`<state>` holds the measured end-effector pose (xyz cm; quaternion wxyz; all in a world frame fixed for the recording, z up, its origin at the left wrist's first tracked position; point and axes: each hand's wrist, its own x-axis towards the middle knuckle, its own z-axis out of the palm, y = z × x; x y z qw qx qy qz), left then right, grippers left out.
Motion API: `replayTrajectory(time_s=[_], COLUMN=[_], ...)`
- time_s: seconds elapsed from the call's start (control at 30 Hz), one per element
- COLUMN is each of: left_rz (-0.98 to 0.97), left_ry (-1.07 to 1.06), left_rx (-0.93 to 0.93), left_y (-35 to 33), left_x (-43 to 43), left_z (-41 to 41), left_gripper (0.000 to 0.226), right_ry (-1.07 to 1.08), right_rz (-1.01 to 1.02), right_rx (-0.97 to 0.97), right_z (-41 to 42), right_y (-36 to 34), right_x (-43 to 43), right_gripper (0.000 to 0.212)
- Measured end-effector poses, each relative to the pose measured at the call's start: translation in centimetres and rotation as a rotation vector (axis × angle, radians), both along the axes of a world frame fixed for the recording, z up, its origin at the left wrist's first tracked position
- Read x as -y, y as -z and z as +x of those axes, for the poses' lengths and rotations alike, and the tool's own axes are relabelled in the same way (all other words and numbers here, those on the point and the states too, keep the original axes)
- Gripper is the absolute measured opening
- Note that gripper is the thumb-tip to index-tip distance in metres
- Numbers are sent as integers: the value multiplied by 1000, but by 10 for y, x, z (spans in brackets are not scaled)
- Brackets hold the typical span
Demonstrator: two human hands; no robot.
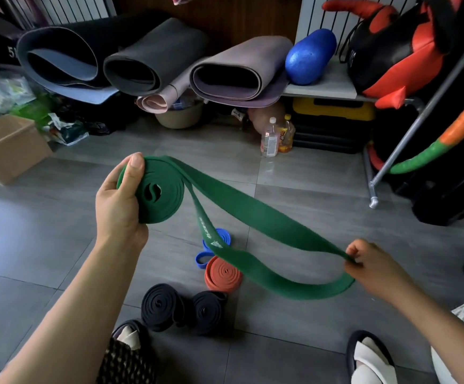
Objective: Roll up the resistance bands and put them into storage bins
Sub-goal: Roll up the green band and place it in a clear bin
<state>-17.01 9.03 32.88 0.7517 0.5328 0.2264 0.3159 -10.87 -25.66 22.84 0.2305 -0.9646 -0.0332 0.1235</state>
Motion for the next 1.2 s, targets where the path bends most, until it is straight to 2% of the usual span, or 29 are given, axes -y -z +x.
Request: replayTrajectory(time_s=[0.07,0.17,0.23,0.3,0.33,0.37,0.4,0.47,0.6,0.7,0.8,0.83,0.87,0.93,1.0,1.1,1.2], left_rz=[4,-10,-35,-66,-68,-58,-43,-27,33,206,446,563,684,877,993,981,829], left_ry=[-10,-24,-41,-52,-55,-56,-59,-64,-49,24,138,174,218,332,465,586,611], left_rx=[-4,-11,-22,-36,-42,-50,-59,-71,-57,-21,13,10,7,7,2,0,59], left_y=[1,3,4,5,6,6,7,8,6,3,1,2,3,10,19,26,18], left_x=[-1,-3,-5,-7,-7,-7,-7,-7,-3,4,17,23,31,51,72,89,91], left_z=[0,2,3,4,4,5,4,4,3,1,-1,-1,0,0,0,0,1], left_gripper=[15,19,23,24,23,22,22,20,6,13,29,32,33,36,41,41,41], right_ry=[64,238,307,313,336,381,418,457,391,274,66,1,-41,-122,-287,-458,-437], right_rz=[180,653,892,1055,1121,1167,1188,1031,670,324,-33,-38,50,387,616,772,904], right_rx=[-8,-107,-216,-325,-369,-405,-428,-410,-343,-326,-205,-135,-93,-74,-53,-78,-71], right_z=[3,1,-1,0,0,1,3,6,7,5,4,3,1,-8,-19,-26,-20], right_y=[-2,-12,-21,-26,-30,-33,-34,-33,-22,-14,-11,-12,-16,-31,-51,-70,-78], right_x=[1,0,0,2,1,0,0,1,5,10,10,4,-5,-28,-54,-78,-86], right_gripper=[9,7,6,47,58,56,48,36,45,46,27,15,18,37,56,73,62])
